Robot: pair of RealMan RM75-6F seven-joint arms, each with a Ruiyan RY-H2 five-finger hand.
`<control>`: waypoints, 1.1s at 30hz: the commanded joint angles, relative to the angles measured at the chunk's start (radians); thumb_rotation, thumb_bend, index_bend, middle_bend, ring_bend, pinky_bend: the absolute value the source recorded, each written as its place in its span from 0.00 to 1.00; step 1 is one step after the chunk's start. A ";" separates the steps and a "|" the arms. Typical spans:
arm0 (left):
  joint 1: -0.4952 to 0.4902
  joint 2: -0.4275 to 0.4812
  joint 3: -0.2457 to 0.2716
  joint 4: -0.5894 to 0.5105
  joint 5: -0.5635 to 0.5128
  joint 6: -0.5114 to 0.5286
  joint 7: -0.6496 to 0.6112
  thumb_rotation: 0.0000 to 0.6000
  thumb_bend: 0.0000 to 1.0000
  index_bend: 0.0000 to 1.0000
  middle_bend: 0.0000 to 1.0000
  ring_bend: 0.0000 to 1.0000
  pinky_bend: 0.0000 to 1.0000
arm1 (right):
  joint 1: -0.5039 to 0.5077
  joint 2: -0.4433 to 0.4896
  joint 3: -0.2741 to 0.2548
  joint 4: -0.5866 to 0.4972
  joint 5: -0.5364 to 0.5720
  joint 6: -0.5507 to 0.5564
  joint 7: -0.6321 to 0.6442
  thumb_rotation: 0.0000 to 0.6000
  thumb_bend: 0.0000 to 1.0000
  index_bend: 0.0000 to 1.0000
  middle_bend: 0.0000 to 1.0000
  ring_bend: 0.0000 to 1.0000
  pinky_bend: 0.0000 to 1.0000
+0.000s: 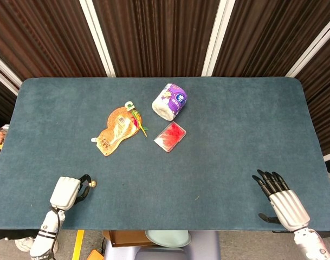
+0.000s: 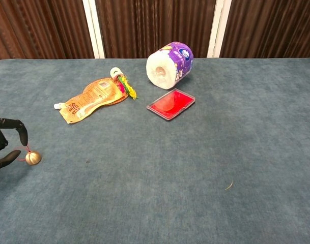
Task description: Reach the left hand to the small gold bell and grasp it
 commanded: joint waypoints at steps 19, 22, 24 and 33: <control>-0.043 -0.050 0.006 0.086 -0.049 -0.039 -0.004 1.00 0.42 0.49 1.00 0.95 0.96 | 0.002 -0.012 0.005 -0.004 0.017 -0.010 -0.023 1.00 0.18 0.00 0.00 0.00 0.00; -0.047 -0.058 0.008 0.096 -0.053 -0.042 -0.005 1.00 0.42 0.50 1.00 0.95 0.96 | 0.003 -0.012 0.005 -0.003 0.019 -0.012 -0.023 1.00 0.18 0.00 0.00 0.00 0.00; -0.049 -0.062 0.009 0.102 -0.054 -0.041 -0.005 1.00 0.42 0.51 1.00 0.95 0.96 | 0.003 -0.011 0.006 -0.004 0.019 -0.010 -0.023 1.00 0.18 0.00 0.00 0.00 0.00; -0.054 -0.068 0.012 0.113 -0.060 -0.033 -0.009 1.00 0.42 0.54 1.00 0.95 0.96 | 0.001 -0.008 0.006 -0.004 0.017 -0.004 -0.016 1.00 0.18 0.00 0.00 0.00 0.00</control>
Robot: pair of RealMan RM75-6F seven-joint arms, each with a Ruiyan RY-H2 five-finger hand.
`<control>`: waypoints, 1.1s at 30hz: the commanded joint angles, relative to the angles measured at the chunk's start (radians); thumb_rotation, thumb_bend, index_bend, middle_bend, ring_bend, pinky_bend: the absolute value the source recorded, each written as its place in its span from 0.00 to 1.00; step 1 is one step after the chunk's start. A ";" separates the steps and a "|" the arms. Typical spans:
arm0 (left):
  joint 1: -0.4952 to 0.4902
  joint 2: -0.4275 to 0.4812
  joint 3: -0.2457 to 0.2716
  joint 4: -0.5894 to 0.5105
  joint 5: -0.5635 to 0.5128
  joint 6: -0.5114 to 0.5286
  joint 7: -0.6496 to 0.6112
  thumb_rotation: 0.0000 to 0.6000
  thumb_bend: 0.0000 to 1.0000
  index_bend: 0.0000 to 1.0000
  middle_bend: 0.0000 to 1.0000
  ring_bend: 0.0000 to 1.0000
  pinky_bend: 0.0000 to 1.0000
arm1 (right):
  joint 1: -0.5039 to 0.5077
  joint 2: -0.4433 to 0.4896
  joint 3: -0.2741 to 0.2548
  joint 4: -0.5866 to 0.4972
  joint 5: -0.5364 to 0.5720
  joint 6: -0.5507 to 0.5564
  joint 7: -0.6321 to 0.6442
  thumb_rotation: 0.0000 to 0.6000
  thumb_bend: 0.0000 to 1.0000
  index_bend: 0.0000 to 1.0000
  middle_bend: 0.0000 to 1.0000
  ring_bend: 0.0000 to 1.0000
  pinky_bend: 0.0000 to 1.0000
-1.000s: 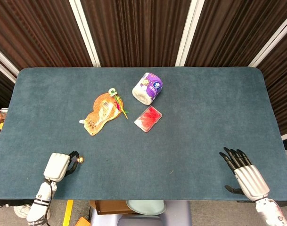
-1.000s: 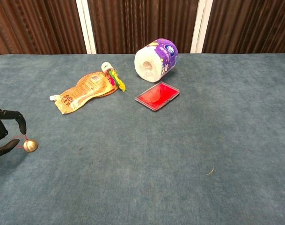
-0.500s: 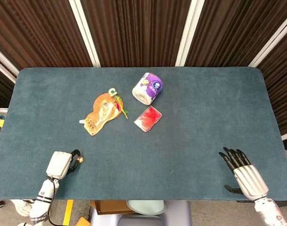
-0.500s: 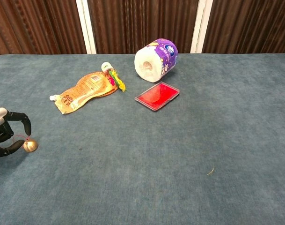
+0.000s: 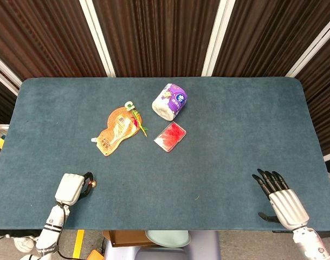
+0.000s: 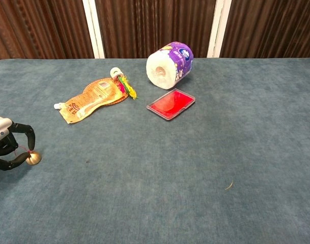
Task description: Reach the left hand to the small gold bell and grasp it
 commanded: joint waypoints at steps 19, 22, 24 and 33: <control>-0.010 -0.001 0.006 0.005 -0.017 -0.005 0.008 1.00 0.42 0.59 1.00 0.95 0.96 | 0.001 0.000 0.001 0.000 0.002 0.001 0.002 1.00 0.18 0.00 0.00 0.00 0.00; -0.012 -0.001 0.008 0.004 -0.016 -0.003 0.007 1.00 0.42 0.61 1.00 0.95 0.96 | 0.000 0.000 0.002 0.000 0.003 0.002 0.003 1.00 0.18 0.00 0.00 0.00 0.00; -0.013 -0.002 0.008 0.005 -0.016 -0.002 0.006 1.00 0.42 0.62 1.00 0.95 0.96 | 0.000 0.000 0.002 0.000 0.003 0.003 0.003 1.00 0.18 0.00 0.00 0.00 0.00; -0.015 -0.005 0.009 0.009 -0.018 0.002 0.004 1.00 0.42 0.71 1.00 0.95 0.96 | 0.000 0.000 0.002 0.002 0.001 0.004 0.005 1.00 0.18 0.00 0.00 0.00 0.00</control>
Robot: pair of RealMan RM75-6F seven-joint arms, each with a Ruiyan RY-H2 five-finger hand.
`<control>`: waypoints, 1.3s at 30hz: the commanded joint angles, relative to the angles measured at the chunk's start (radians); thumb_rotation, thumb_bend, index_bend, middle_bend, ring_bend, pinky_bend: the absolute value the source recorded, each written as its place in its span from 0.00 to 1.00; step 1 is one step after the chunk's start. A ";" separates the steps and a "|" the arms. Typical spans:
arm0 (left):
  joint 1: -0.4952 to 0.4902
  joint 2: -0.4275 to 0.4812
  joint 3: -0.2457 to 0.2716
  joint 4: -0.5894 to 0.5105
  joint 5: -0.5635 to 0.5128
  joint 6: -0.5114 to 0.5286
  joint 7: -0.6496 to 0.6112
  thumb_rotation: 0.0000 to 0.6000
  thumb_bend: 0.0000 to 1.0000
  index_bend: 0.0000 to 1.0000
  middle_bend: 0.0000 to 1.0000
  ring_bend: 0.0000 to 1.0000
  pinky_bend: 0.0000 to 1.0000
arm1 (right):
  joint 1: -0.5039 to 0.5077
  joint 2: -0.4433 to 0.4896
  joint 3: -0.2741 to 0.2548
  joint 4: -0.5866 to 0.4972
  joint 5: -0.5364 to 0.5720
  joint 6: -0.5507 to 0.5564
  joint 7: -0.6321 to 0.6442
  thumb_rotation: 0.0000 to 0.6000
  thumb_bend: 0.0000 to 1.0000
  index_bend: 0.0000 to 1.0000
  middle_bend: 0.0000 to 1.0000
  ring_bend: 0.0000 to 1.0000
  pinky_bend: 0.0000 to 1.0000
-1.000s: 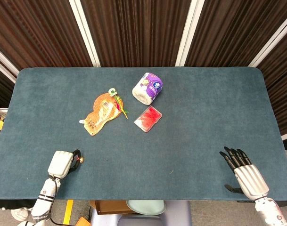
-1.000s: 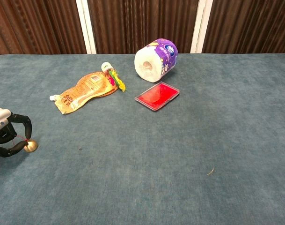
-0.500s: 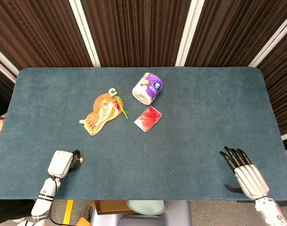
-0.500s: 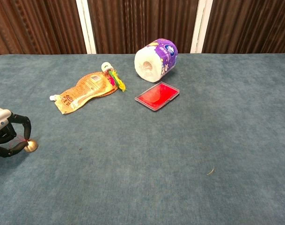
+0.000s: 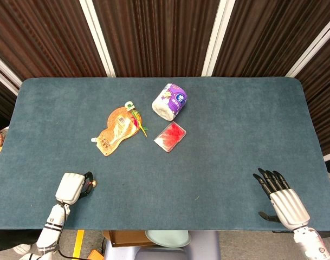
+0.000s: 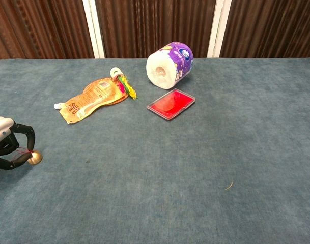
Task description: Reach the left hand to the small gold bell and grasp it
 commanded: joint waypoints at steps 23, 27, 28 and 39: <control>-0.005 0.100 -0.020 -0.164 -0.024 0.000 -0.050 1.00 0.42 0.72 1.00 0.96 0.97 | 0.002 0.000 -0.004 -0.001 -0.007 -0.002 0.002 1.00 0.18 0.00 0.00 0.00 0.00; 0.000 0.120 0.025 -0.202 0.001 -0.020 -0.035 1.00 0.42 0.71 1.00 0.96 0.97 | 0.003 -0.001 -0.003 0.001 0.000 -0.008 0.001 1.00 0.18 0.00 0.00 0.00 0.00; -0.003 0.119 0.018 -0.188 -0.006 -0.022 -0.014 1.00 0.42 0.71 1.00 0.96 0.97 | 0.004 -0.001 -0.004 -0.001 -0.002 -0.010 0.000 1.00 0.18 0.00 0.00 0.00 0.00; -0.006 0.125 0.003 -0.196 -0.032 -0.033 0.013 1.00 0.42 0.71 1.00 0.96 0.97 | 0.000 0.005 -0.014 0.002 -0.025 0.004 0.016 1.00 0.18 0.00 0.00 0.00 0.00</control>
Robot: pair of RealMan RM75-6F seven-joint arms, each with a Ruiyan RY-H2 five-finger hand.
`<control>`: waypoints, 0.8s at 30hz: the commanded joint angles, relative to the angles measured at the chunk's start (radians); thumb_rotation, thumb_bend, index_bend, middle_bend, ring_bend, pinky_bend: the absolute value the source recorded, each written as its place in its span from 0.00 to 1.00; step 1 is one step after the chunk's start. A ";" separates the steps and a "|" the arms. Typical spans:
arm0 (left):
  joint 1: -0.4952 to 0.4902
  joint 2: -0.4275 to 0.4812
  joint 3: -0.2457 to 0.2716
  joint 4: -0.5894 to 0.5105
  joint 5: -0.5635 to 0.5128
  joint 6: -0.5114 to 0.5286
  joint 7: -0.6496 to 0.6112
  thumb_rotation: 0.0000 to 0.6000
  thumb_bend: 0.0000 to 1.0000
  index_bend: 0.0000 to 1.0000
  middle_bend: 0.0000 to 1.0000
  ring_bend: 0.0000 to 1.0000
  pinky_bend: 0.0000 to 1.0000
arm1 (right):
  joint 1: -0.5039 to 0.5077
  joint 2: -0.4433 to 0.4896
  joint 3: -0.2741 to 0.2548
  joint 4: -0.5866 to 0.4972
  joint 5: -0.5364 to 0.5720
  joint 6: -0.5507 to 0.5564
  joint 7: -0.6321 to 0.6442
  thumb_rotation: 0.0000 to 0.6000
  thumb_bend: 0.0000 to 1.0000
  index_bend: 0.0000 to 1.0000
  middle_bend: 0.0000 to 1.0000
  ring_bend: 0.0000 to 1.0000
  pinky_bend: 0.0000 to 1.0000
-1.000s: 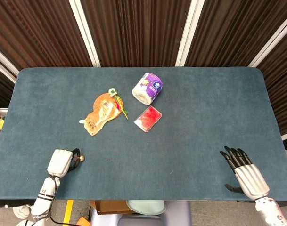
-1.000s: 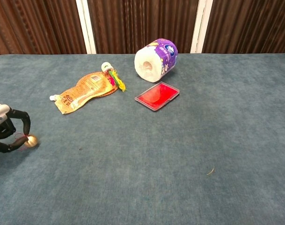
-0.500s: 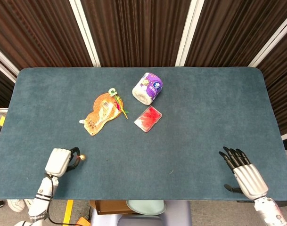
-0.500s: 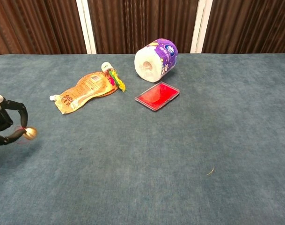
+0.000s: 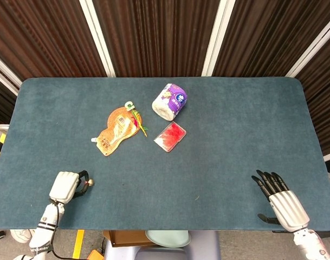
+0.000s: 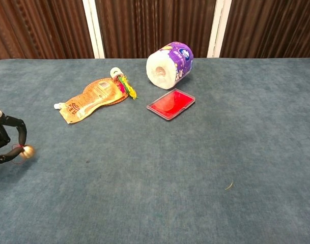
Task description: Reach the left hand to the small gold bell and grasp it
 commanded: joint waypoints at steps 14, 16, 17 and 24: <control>-0.011 -0.032 0.012 0.039 0.017 -0.004 0.044 1.00 0.42 0.68 1.00 0.96 0.97 | 0.006 -0.004 0.002 0.000 0.008 -0.016 -0.008 1.00 0.18 0.00 0.00 0.00 0.00; -0.011 -0.037 0.011 0.048 0.014 -0.006 0.043 1.00 0.42 0.67 1.00 0.96 0.97 | 0.006 -0.004 0.002 -0.001 0.008 -0.016 -0.007 1.00 0.18 0.00 0.00 0.00 0.00; -0.011 -0.039 0.011 0.051 0.013 -0.007 0.043 1.00 0.42 0.66 1.00 0.96 0.97 | 0.006 -0.004 0.003 -0.001 0.009 -0.015 -0.006 1.00 0.18 0.00 0.00 0.00 0.00; -0.015 -0.047 0.018 0.062 0.009 -0.023 0.055 1.00 0.42 0.60 0.99 0.96 0.97 | 0.004 -0.002 0.005 0.002 0.008 -0.006 0.007 1.00 0.18 0.00 0.00 0.00 0.00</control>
